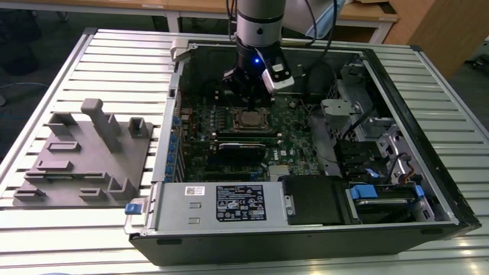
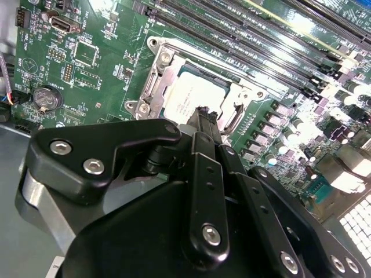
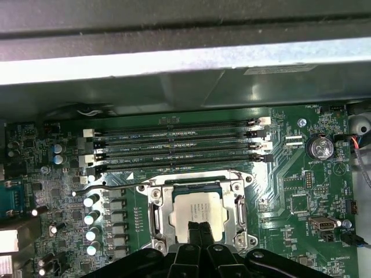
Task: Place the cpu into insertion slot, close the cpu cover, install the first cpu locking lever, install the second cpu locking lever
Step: 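Install the first cpu locking lever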
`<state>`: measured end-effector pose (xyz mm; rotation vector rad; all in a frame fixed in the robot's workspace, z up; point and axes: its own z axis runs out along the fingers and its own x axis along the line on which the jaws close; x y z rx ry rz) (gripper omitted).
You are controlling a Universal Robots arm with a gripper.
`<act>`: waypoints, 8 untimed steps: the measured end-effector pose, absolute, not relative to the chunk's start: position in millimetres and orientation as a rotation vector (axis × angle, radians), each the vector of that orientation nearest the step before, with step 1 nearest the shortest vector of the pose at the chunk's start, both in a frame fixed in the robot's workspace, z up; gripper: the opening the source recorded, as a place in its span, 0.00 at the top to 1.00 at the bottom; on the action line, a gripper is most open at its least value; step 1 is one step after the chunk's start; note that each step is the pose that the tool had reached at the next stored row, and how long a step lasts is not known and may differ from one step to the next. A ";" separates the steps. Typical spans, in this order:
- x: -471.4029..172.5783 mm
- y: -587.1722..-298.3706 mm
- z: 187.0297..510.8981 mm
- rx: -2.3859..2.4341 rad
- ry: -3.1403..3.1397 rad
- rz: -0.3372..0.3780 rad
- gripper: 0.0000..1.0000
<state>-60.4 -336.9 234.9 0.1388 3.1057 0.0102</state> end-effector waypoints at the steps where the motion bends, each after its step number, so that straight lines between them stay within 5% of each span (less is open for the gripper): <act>1: -61.1 -336.9 235.0 0.139 3.106 0.010 0.89; 8: -71.7 -336.8 234.9 0.139 3.103 0.011 0.89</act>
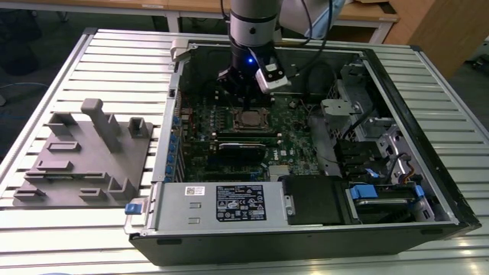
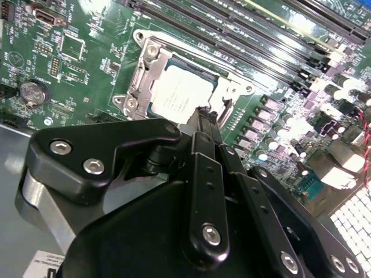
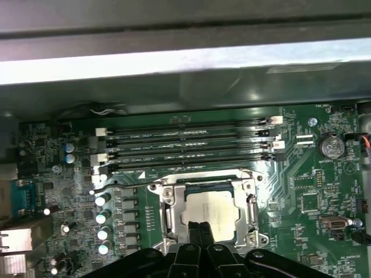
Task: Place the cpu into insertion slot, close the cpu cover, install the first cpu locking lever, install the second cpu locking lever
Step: 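Install the first cpu locking lever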
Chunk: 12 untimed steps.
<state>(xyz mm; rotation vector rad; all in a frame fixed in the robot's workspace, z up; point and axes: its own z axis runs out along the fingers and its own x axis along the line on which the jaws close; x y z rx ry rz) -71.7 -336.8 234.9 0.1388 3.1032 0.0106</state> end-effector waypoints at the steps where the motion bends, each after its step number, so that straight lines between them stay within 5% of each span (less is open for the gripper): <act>1: -71.9 -336.8 234.9 0.139 3.103 0.010 0.89; 12: -72.0 -336.9 243.7 0.139 3.103 0.011 0.89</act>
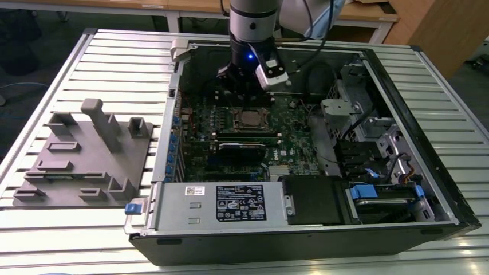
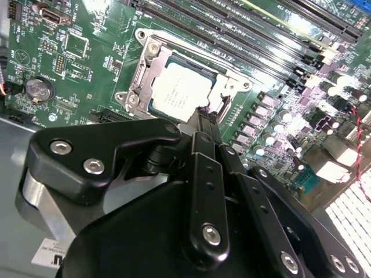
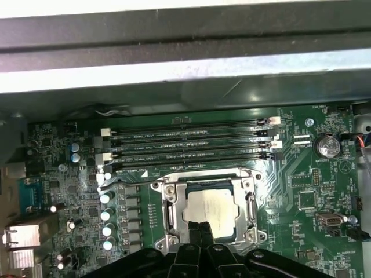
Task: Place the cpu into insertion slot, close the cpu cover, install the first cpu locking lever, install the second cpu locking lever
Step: 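Install the first cpu locking lever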
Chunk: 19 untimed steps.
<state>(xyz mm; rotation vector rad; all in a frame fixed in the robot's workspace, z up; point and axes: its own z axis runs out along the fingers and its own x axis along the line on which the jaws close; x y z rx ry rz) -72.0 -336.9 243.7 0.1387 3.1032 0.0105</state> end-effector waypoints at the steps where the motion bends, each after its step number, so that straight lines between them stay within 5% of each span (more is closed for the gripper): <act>1: -72.0 -336.9 245.0 0.139 3.103 0.010 0.89; 19: -76.0 -336.9 253.5 0.139 3.101 0.011 0.89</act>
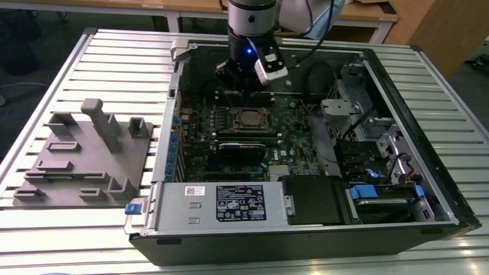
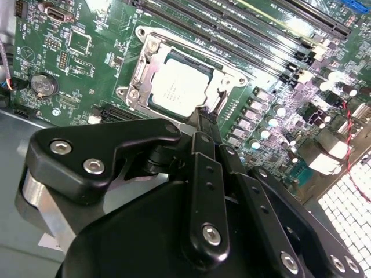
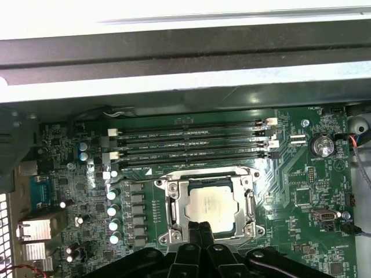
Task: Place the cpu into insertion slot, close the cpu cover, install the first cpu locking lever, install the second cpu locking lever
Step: 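Install the first cpu locking lever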
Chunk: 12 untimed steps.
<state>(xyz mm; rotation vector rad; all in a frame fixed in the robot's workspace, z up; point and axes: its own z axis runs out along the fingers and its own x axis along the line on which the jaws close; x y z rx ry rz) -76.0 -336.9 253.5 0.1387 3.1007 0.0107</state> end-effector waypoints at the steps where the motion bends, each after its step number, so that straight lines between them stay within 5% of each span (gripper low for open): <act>1: -77.3 -336.9 253.6 0.139 3.100 0.011 0.89; 12: -91.6 -336.9 253.5 0.138 3.089 0.011 0.89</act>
